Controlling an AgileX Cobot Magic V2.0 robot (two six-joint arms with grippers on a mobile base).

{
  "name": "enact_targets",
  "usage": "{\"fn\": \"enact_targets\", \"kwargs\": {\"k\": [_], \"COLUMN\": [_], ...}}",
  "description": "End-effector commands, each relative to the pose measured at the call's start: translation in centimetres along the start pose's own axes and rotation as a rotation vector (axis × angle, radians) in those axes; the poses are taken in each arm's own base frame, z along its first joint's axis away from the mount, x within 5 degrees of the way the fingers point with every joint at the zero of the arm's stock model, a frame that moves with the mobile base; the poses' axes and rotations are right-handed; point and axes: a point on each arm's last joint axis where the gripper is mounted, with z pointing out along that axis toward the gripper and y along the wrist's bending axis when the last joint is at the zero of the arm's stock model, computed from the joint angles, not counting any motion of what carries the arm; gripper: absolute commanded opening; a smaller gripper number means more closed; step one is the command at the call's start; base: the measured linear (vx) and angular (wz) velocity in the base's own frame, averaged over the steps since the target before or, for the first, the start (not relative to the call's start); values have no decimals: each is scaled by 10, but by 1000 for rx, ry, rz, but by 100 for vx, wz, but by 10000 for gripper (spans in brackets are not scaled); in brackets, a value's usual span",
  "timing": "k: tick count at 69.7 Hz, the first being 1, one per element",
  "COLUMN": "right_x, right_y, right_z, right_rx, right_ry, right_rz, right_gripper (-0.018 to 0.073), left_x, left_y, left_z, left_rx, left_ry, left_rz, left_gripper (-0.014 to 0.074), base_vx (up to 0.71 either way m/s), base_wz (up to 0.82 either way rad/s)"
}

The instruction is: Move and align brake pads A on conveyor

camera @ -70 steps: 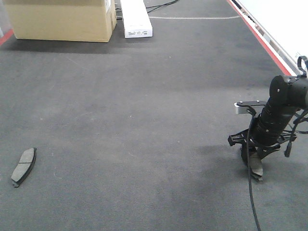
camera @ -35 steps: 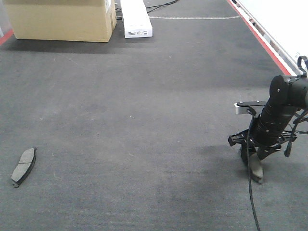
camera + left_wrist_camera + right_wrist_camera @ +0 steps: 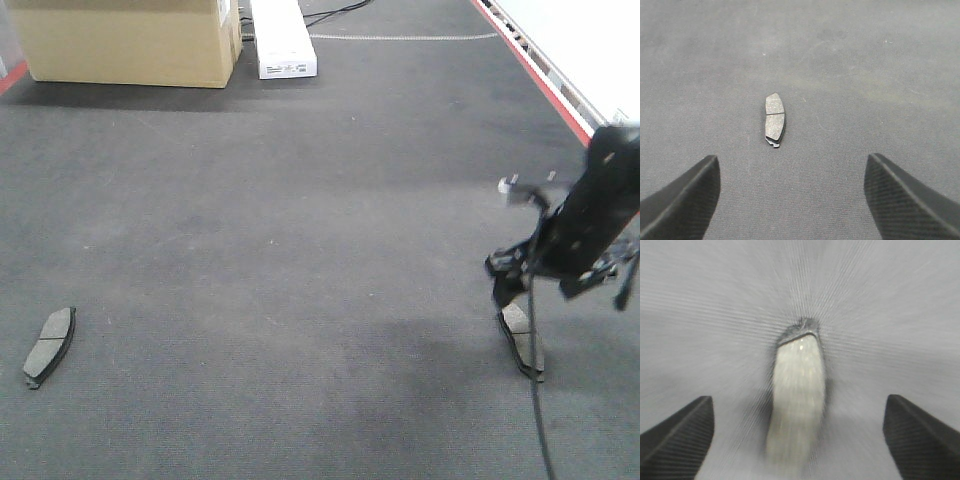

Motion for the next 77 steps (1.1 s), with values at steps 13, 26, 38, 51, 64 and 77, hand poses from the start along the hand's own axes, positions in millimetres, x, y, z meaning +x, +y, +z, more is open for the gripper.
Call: {"fn": "enact_targets", "kwargs": {"k": [13, 26, 38, 51, 64, 77], "right_x": [28, 81, 150, 232, 316, 360], "right_y": [20, 33, 42, 50, 62, 67], "right_z": [-140, -228, -272, -272, -260, -229], "right_rx": [-39, -15, 51, 126, 107, 83], "right_ry": [-365, -622, -795, -963, -1187, -1214], "right_rz": [-16, -32, -38, -36, 33, 74], "right_gripper": [564, 564, 564, 564, 564, 542], "left_x": [-11, -11, -11, -11, -11, -11], "left_y": [-1, -1, -1, -1, -1, -1], "left_z": [-4, -4, -4, -4, -4, -4], "left_rx": [12, 12, 12, 12, 12, 12], "left_ry": [-78, -78, -78, -78, -78, -78], "left_rz": [-6, -6, -6, -6, -6, -6], "left_gripper": [545, 545, 545, 545, 545, 545], "base_vx": [0, 0, 0, 0, 0, 0], "base_wz": [0, 0, 0, 0, 0, 0]}}
